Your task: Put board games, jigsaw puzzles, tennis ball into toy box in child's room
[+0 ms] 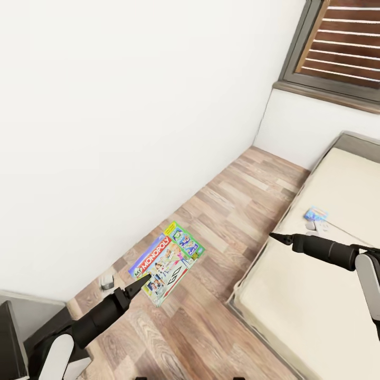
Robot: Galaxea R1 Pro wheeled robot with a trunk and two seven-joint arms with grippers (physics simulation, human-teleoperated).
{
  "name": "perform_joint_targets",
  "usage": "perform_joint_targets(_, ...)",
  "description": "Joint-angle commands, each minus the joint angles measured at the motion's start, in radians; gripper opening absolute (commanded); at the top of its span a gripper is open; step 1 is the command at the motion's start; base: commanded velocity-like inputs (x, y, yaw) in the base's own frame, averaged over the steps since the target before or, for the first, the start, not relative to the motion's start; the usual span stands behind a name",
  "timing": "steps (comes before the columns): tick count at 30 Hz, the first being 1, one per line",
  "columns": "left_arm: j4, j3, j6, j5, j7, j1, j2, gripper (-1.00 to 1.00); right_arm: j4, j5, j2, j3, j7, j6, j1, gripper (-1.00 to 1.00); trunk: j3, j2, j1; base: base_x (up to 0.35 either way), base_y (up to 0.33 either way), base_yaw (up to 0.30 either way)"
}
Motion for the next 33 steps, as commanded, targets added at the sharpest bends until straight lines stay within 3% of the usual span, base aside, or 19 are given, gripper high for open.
perform_joint_targets(1,0.0,0.002,0.007,0.004,-0.003,-0.001,-0.001,-1.0,0.0,0.005,0.0,-0.002,0.008,0.005,-0.001,1.0,-0.001,-0.002,0.001,0.0,0.0,0.267)
perform_joint_targets(33,0.0,0.002,0.004,0.005,-0.003,-0.001,0.0,-1.0,0.0,0.005,0.0,0.001,0.008,0.005,-0.001,1.0,0.02,-0.002,0.001,0.0,0.0,0.272)
